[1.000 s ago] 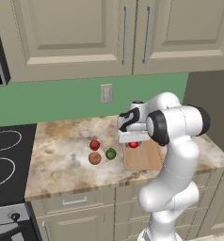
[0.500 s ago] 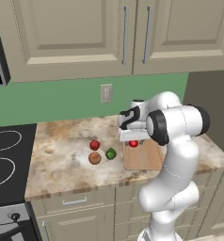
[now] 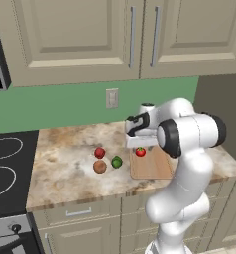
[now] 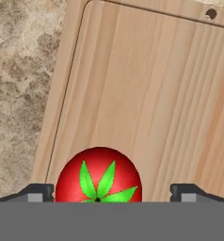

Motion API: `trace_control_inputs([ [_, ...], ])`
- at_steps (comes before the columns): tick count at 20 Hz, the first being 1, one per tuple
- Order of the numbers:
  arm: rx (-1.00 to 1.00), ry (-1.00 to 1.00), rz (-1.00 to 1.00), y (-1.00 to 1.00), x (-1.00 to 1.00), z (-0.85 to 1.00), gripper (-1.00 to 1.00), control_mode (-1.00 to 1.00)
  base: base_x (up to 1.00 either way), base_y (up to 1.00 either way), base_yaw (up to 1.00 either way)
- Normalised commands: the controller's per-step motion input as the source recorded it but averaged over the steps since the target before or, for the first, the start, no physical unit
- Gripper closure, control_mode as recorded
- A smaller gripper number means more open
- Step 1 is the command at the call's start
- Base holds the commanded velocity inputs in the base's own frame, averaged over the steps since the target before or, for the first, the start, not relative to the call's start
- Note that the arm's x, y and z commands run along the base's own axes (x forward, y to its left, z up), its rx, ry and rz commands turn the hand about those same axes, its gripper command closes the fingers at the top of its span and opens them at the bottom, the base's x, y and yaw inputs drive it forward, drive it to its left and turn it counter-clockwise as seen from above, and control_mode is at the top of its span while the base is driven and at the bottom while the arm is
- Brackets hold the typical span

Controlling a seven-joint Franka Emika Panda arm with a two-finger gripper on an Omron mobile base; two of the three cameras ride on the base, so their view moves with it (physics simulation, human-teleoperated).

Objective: Place the avocado, onion, tomato, and bell pepper on the cutting board.

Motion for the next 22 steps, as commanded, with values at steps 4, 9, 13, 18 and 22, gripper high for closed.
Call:
trace_control_inputs([
  [4, 0.00, -0.17, 0.00, 0.00, -0.28, 0.32, -1.00, -1.00, 0.00, 0.00, 0.00],
  [9, 0.00, -0.18, 0.00, 0.00, -0.36, 0.42, -1.00, -1.00, 0.00, 0.00, 0.00],
  [13, 0.00, -0.17, 0.01, 0.08, -0.47, 0.41, -1.00, -1.00, 0.00, 0.00, 0.00],
  [18, -0.01, -0.10, 0.05, 0.10, -0.48, 0.44, -1.00, -1.00, 0.00, 0.00, 0.00],
  [22, -0.04, -0.25, 0.02, 0.18, -0.67, 0.33, -1.00, -1.00, 0.00, 0.00, 0.00],
])
